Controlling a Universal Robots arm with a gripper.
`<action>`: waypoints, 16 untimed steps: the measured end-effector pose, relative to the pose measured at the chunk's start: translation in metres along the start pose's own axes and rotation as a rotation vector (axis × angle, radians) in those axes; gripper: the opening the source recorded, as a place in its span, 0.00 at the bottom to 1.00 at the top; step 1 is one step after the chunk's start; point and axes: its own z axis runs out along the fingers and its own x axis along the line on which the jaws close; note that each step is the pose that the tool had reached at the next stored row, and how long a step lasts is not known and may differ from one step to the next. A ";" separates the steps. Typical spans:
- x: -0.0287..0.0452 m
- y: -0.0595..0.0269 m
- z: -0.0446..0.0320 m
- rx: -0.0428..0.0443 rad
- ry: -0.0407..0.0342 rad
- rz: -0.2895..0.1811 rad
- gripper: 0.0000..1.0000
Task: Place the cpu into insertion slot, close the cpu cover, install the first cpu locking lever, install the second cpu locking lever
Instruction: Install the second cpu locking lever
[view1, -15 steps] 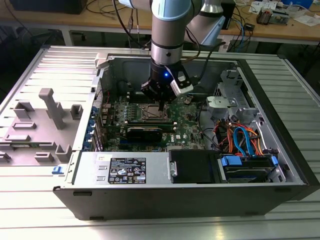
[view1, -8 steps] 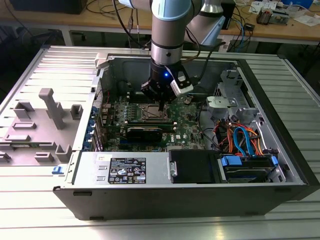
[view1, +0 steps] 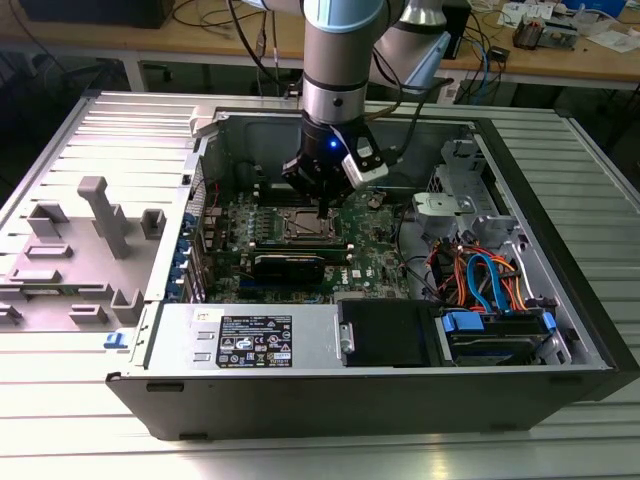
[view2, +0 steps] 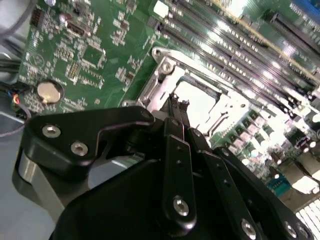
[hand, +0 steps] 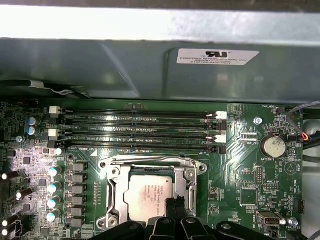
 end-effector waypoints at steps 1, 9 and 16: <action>0.0000 -0.0003 0.0000 0.0000 0.0000 0.000 0.11; 0.0003 -0.0061 0.0000 0.0005 0.0001 0.000 0.11; 0.0002 -0.0068 0.0000 0.0006 0.0001 0.000 0.11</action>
